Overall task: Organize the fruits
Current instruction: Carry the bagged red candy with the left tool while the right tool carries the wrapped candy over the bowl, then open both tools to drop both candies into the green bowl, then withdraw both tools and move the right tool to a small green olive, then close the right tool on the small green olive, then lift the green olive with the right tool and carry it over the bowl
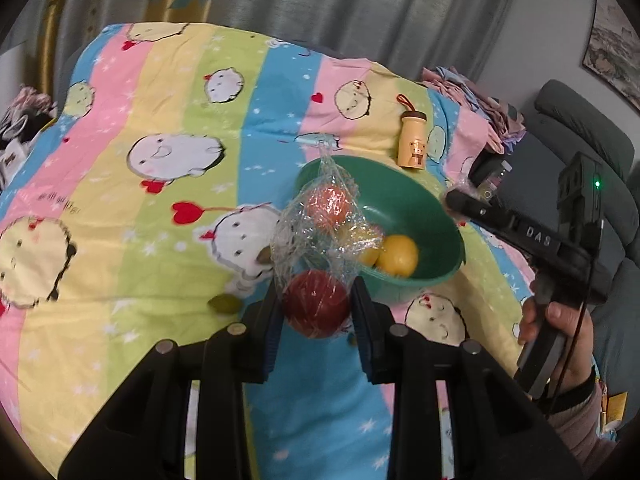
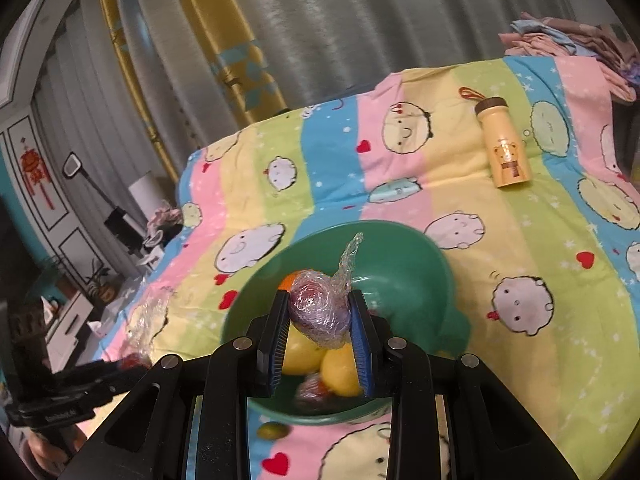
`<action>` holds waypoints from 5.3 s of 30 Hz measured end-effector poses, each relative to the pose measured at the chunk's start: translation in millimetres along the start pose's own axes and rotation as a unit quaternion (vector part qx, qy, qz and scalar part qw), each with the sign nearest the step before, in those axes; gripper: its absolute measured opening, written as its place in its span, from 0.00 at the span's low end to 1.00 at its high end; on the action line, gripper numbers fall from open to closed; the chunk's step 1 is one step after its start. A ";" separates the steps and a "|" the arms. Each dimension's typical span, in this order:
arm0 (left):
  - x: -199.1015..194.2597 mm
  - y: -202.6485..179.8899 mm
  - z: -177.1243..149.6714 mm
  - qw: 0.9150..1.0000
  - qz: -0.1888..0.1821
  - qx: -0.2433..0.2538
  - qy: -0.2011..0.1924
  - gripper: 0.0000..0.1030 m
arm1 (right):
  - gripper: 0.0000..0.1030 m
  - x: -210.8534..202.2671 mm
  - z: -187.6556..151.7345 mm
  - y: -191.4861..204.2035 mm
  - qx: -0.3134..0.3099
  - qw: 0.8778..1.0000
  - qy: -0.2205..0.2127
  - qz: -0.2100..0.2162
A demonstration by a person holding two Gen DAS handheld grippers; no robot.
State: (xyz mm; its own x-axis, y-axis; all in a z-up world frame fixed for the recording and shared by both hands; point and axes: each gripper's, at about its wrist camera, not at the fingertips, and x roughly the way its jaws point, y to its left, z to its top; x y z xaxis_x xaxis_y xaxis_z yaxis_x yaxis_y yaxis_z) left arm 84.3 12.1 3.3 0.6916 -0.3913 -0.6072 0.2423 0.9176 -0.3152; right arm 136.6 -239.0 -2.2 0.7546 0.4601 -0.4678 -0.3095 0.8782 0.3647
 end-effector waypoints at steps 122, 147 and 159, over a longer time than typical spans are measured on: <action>83.3 46.6 -26.6 0.993 0.085 0.035 0.071 0.30 | 0.49 67.4 -100.8 74.1 -0.134 0.972 0.191 -0.020; 60.8 37.7 -27.1 0.997 0.054 0.027 0.054 0.29 | 0.32 48.5 -96.2 81.6 -0.144 0.976 0.165 0.018; 37.8 27.7 -22.3 0.997 0.055 0.030 0.035 0.29 | 0.32 29.3 -85.6 84.2 -0.140 0.980 0.131 0.042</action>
State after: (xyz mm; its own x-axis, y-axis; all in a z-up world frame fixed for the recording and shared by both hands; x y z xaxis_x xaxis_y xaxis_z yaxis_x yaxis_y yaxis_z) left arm 102.0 21.2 -44.6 0.6674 -0.2893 -0.6862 0.2083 0.9572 -0.2010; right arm 83.1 -140.4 -54.1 0.5557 0.5184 -0.6499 -0.5391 0.8198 0.1930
